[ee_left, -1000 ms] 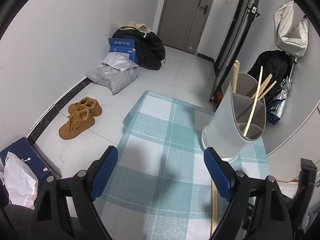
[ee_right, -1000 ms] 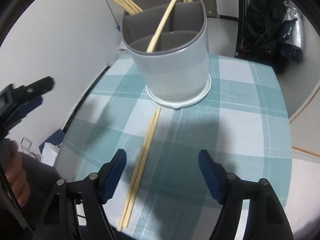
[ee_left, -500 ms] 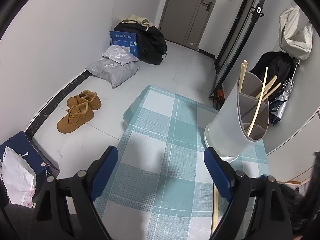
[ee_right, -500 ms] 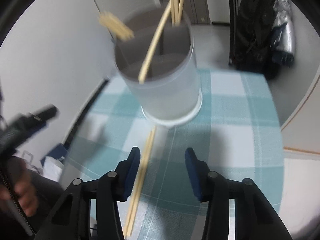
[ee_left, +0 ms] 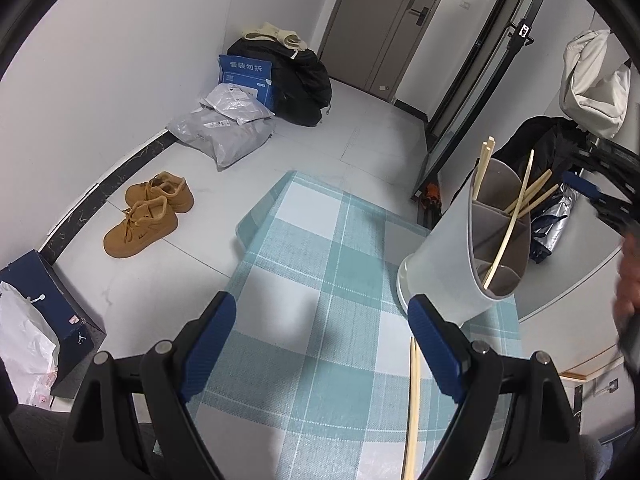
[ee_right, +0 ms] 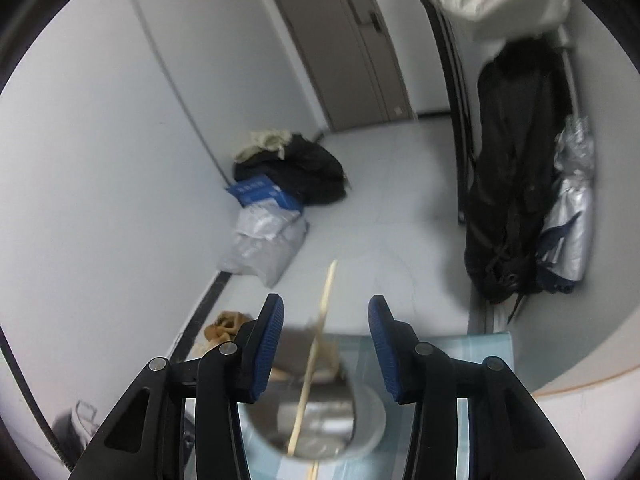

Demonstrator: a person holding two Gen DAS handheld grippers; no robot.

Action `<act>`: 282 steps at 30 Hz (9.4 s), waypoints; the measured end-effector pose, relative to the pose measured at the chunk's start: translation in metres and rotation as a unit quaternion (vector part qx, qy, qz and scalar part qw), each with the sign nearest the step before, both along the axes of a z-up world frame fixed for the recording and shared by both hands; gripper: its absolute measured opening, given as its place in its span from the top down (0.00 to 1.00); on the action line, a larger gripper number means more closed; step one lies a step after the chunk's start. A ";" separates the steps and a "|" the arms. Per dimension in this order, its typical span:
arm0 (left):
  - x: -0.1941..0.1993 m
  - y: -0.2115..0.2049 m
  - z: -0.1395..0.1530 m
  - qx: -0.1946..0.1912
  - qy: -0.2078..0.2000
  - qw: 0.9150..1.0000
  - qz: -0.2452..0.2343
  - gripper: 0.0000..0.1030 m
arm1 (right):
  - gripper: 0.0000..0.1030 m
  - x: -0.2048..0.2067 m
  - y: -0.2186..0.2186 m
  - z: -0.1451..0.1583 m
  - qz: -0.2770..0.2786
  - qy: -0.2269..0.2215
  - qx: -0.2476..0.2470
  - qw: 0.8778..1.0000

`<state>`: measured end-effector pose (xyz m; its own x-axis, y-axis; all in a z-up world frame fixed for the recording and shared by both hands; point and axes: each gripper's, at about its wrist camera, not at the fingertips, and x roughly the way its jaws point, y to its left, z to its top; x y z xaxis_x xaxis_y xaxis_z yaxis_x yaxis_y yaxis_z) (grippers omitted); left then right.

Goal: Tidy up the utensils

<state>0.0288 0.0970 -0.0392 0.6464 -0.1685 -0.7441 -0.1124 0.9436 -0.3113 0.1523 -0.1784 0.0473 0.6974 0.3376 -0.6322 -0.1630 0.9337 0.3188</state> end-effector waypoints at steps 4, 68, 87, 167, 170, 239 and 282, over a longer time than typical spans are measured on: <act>0.003 0.000 0.001 -0.003 0.001 1.000 0.004 0.17 | 0.79 0.033 0.001 -0.016 0.011 0.038 0.030 0.999; -0.002 -0.013 -0.011 0.038 0.014 0.999 -0.003 0.17 | 0.50 -0.151 0.056 -0.191 0.019 0.085 -0.107 0.990; 0.001 -0.003 -0.013 0.021 0.026 0.999 0.021 0.17 | 0.71 -0.145 0.079 -0.212 0.080 0.122 -0.225 0.963; 0.001 -0.113 -0.048 0.139 0.082 0.982 -0.102 0.98 | 0.96 -0.177 -0.092 -0.108 -0.062 -0.054 0.078 0.994; -0.017 -0.096 -0.028 0.127 0.029 0.987 -0.096 0.98 | 0.96 -0.180 -0.085 -0.108 -0.056 -0.060 0.072 0.994; 0.108 -0.068 0.115 -0.036 -0.149 0.973 -0.171 0.99 | 0.96 -0.031 0.034 0.021 0.013 -0.228 -0.028 0.973; 0.022 -0.067 0.129 0.049 -0.156 0.981 -0.108 0.22 | 0.40 -0.157 0.004 0.000 0.043 -0.195 -0.038 0.979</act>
